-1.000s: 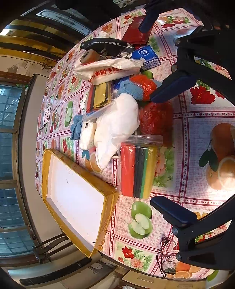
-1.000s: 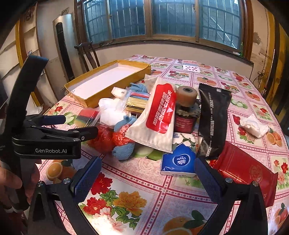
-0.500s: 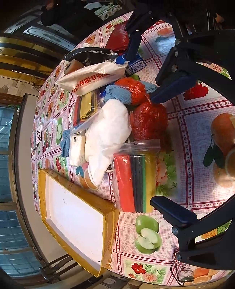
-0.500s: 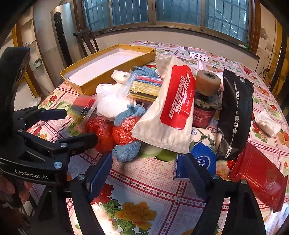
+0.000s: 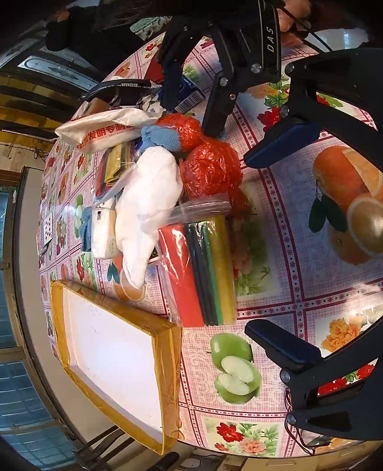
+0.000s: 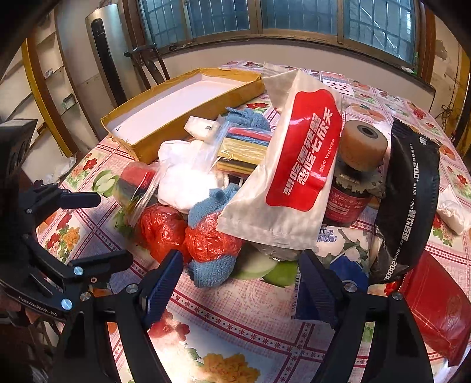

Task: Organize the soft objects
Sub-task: 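Grasp the red plastic bag with the left gripper while the right grasps the blue knitted item, then carry both items over the yellow box lid and open both grippers to drop them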

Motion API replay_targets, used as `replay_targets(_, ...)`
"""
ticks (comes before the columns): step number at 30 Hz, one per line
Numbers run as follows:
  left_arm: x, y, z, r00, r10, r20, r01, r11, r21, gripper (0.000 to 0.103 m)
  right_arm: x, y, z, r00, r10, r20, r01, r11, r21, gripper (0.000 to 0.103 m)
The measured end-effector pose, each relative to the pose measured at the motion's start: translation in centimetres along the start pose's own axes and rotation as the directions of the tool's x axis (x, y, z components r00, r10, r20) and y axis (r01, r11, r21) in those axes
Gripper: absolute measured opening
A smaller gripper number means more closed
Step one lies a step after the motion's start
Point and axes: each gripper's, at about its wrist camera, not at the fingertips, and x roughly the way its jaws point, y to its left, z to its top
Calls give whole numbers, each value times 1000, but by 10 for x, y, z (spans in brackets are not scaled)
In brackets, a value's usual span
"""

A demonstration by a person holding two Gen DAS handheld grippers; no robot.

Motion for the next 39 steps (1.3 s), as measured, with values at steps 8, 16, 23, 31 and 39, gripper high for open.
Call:
replay_targets(8, 12, -17, 7, 1000, 19, 16, -18, 999, -38, 103, 13, -11, 5, 997, 66, -31, -63, 993, 103, 66)
replay_targets(16, 23, -27, 22, 1000, 7, 21, -6, 999, -48, 102, 20, -24, 13, 986, 155, -64, -145, 979, 144, 62)
replay_targets(23, 33, -24, 24, 1000, -18, 5, 19, 997, -77, 92, 20, -26, 7, 976, 213, -44, -203, 966, 162, 40)
replay_targets(31, 17, -23, 13, 999, -50, -4, 50, 996, -72, 40, 6, -35, -10, 950, 311, -4, -303, 929, 211, 34)
replay_targets(39, -16, -18, -9, 992, -121, 19, 122, 990, -71, 34, -11, -34, -27, 875, 484, 25, -471, 837, 280, 34)
